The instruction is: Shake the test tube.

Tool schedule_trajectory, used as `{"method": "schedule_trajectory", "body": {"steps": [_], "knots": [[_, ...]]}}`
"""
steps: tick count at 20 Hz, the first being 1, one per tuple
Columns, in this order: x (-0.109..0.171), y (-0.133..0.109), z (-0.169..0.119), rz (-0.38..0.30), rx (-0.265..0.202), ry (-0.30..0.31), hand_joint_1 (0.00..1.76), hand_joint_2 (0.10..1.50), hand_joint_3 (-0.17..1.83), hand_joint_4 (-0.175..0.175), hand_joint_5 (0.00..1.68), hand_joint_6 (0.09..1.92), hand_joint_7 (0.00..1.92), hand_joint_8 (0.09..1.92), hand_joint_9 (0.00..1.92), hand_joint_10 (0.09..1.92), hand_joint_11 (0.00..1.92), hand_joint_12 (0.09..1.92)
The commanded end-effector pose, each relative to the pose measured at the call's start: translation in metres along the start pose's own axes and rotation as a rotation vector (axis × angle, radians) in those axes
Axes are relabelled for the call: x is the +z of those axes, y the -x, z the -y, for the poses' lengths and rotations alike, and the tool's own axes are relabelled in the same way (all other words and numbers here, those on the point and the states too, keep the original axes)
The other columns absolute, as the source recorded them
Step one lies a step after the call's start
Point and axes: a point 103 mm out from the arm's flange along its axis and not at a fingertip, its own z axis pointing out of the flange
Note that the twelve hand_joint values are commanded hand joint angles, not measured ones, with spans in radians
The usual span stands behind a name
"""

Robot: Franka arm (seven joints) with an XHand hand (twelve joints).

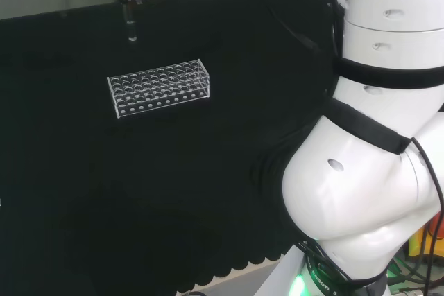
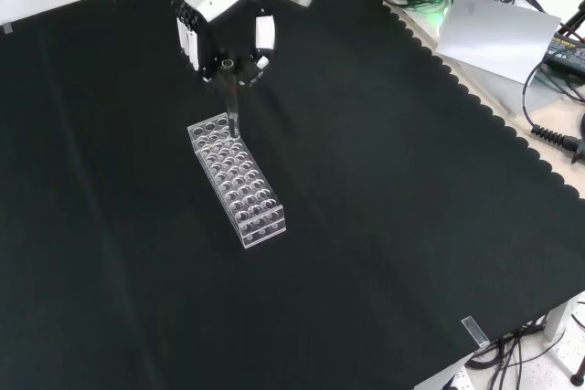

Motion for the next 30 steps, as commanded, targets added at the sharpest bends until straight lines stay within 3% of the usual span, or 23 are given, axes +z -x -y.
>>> {"method": "schedule_trajectory", "body": {"steps": [1,4,8,12,14,19,25,30], "knots": [[-0.012,0.078,0.011,0.057,0.162,0.025,1.32,0.59,0.78,-0.175,1.25,0.73,1.30,0.74,1.50,0.66,1.08,1.04],[-0.025,0.129,0.021,0.087,0.273,0.045,1.32,0.59,0.78,-0.175,1.25,0.73,1.30,0.74,1.50,0.66,1.08,1.04],[-0.042,0.182,0.036,0.106,0.385,0.077,1.32,0.59,0.78,-0.175,1.25,0.73,1.30,0.74,1.50,0.66,1.08,1.04],[-0.054,0.209,0.044,0.123,0.445,0.100,1.32,0.59,0.78,-0.175,1.25,0.73,1.30,0.74,1.50,0.65,1.08,1.04],[-0.057,0.212,0.044,0.116,0.452,0.105,1.32,0.59,0.78,-0.175,1.25,0.73,1.30,0.74,1.50,0.65,1.08,1.04],[-0.050,0.189,0.036,0.091,0.396,0.095,1.32,0.59,0.78,-0.175,1.25,0.73,1.30,0.74,1.50,0.65,1.08,1.04],[-0.027,0.120,0.015,0.050,0.264,0.062,1.32,0.59,0.78,-0.175,1.25,0.73,1.30,0.74,1.50,0.65,1.08,1.04],[-0.010,0.062,0.003,-0.037,0.178,0.032,1.32,0.59,0.78,-0.175,1.25,0.73,1.30,0.74,1.50,0.65,1.08,1.04]]}}
